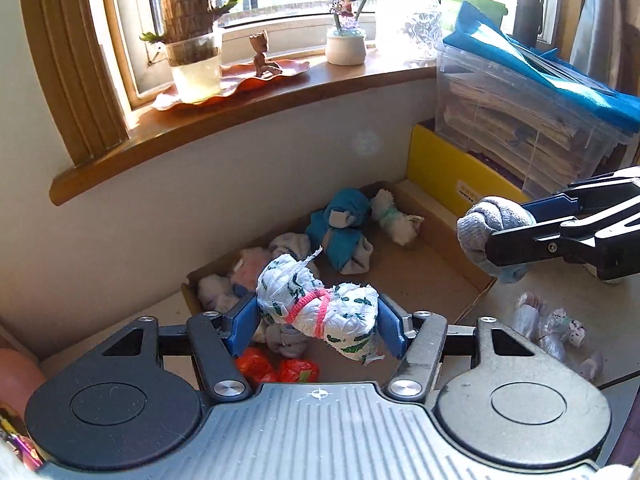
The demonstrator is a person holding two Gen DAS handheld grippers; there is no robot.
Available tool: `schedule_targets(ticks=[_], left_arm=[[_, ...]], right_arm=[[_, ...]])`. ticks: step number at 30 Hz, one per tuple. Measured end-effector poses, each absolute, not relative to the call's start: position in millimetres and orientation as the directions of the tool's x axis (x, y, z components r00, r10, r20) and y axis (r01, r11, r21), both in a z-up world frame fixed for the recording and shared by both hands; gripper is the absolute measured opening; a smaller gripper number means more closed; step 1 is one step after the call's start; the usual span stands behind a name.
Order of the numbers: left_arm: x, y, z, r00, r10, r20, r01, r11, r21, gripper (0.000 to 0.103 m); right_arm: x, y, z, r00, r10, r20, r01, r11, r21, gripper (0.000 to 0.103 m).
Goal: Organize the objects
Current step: 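Carry both bundles over the tray and lower them inside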
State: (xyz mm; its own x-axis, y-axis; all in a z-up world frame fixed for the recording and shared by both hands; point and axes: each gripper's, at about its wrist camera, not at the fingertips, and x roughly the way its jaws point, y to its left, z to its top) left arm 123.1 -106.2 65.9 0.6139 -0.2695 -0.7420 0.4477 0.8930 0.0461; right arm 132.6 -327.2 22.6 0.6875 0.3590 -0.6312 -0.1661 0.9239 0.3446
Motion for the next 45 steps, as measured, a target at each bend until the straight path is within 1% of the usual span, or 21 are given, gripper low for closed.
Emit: schedule_targets(ticks=[7, 15, 23, 30, 34, 41, 45], left_arm=[[144, -133, 31, 0.565, -0.284, -0.774, 0.472, 0.881, 0.022, 0.068], [166, -140, -2, 0.515, -0.265, -0.815, 0.475, 0.880, 0.014, 0.068], [192, -141, -29, 0.471, -0.225, -0.853, 0.416, 0.909, -0.011, 0.068], [207, -135, -46, 0.449, -0.223, -0.865, 0.379, 0.924, -0.041, 0.068], [211, -134, -52, 0.452, -0.225, -0.863, 0.384, 0.923, -0.040, 0.069], [210, -144, -62, 0.470, -0.220, -0.855, 0.434, 0.901, 0.007, 0.070], [213, -147, -68, 0.473, -0.220, -0.853, 0.438, 0.899, 0.011, 0.070]], right_arm=[[150, -334, 8, 0.670, 0.343, -0.659, -0.112, 0.923, 0.367, 0.047], [182, -333, -17, 0.609, 0.335, -0.719, -0.060, 0.923, 0.379, 0.047], [218, -326, -47, 0.539, 0.328, -0.776, -0.034, 0.929, 0.369, 0.047], [240, -319, -68, 0.490, 0.305, -0.816, -0.030, 0.942, 0.334, 0.047], [247, -315, -79, 0.464, 0.299, -0.834, -0.028, 0.946, 0.323, 0.047], [261, -307, -92, 0.429, 0.287, -0.856, -0.030, 0.952, 0.305, 0.047], [267, -303, -97, 0.412, 0.283, -0.866, -0.031, 0.954, 0.298, 0.047]])
